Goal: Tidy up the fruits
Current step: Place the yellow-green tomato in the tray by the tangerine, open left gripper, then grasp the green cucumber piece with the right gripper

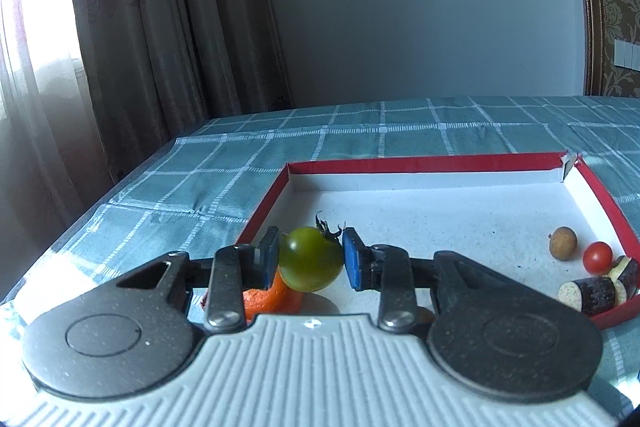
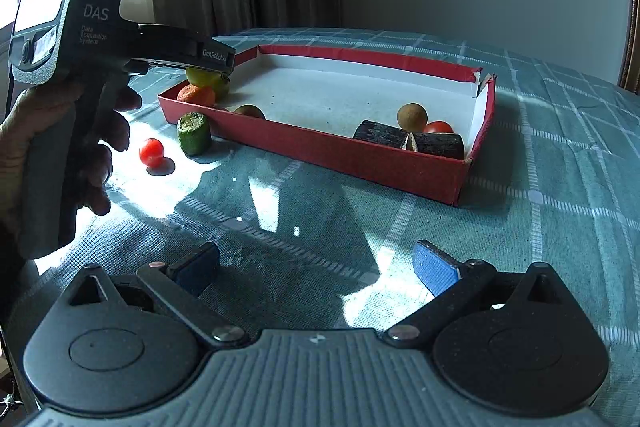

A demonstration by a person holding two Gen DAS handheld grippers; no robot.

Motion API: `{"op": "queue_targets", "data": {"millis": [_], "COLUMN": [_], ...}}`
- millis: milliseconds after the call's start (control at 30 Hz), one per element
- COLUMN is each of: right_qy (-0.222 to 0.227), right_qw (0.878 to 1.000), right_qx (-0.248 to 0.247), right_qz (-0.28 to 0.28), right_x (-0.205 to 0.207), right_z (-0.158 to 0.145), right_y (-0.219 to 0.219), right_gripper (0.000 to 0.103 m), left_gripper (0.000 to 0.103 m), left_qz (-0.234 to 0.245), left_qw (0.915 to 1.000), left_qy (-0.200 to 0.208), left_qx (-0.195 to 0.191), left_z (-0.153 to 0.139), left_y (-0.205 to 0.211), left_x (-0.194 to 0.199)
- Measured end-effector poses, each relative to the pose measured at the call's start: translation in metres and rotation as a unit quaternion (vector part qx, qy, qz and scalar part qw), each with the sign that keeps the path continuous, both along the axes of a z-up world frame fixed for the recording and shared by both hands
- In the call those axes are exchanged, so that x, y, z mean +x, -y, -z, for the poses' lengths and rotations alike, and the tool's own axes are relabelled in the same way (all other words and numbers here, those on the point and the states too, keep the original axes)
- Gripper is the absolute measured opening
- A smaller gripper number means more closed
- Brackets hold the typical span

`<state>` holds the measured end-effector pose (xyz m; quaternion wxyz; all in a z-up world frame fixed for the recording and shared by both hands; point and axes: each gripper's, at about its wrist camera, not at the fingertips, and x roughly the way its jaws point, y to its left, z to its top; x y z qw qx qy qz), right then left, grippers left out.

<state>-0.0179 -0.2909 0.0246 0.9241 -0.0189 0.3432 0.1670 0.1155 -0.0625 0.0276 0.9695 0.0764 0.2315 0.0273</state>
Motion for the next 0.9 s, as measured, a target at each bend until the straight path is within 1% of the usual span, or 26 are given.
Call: {"op": "queue_targets", "data": {"millis": [133, 267, 333, 367, 433, 500, 533, 600, 700, 767, 833, 900], "right_qy": [0.000, 0.000, 0.000, 0.000, 0.000, 0.000, 0.000, 0.000, -0.001, -0.001, -0.001, -0.001], "right_qw": [1.000, 1.000, 1.000, 1.000, 1.000, 1.000, 1.000, 1.000, 1.000, 1.000, 1.000, 1.000], "right_qx": [0.005, 0.009, 0.010, 0.011, 0.014, 0.016, 0.016, 0.017, 0.017, 0.014, 0.013, 0.011], "right_qz": [0.000, 0.001, 0.001, 0.001, 0.001, 0.001, 0.001, 0.001, 0.001, 0.001, 0.001, 0.001], "right_x": [0.001, 0.000, 0.000, 0.000, 0.000, 0.000, 0.000, 0.001, 0.001, 0.001, 0.001, 0.001], "right_z": [0.000, -0.001, -0.001, -0.001, -0.001, -0.002, -0.002, -0.002, -0.002, -0.002, -0.002, -0.003], "right_y": [0.001, 0.002, 0.002, 0.002, 0.003, 0.003, 0.003, 0.004, 0.004, 0.003, 0.002, 0.002], "right_gripper": [0.103, 0.103, 0.103, 0.103, 0.103, 0.103, 0.103, 0.103, 0.103, 0.103, 0.103, 0.103], "left_gripper": [0.030, 0.030, 0.031, 0.033, 0.033, 0.038, 0.044, 0.046, 0.056, 0.074, 0.076, 0.076], "left_qz": [-0.011, -0.017, -0.014, -0.012, -0.008, -0.003, 0.002, 0.010, 0.014, 0.015, -0.004, -0.013], "left_qw": [0.9999, 0.9998, 0.9996, 0.9995, 0.9995, 0.9994, 0.9994, 0.9994, 0.9986, 0.9980, 0.9978, 0.9974], "left_qy": [0.000, -0.009, -0.018, -0.022, -0.021, -0.025, -0.023, -0.011, 0.009, 0.028, 0.045, 0.046], "left_qx": [0.000, -0.010, -0.015, -0.019, -0.022, -0.023, -0.025, -0.033, -0.050, -0.055, -0.049, -0.054], "left_z": [0.002, 0.005, 0.008, 0.009, 0.011, 0.010, 0.009, 0.005, -0.006, -0.011, -0.012, -0.010], "left_y": [-0.001, -0.006, -0.008, -0.009, -0.010, -0.010, -0.010, -0.014, -0.029, -0.043, -0.059, -0.075], "left_x": [0.011, 0.018, 0.022, 0.024, 0.023, 0.021, 0.019, 0.008, -0.013, -0.029, -0.044, -0.055]}}
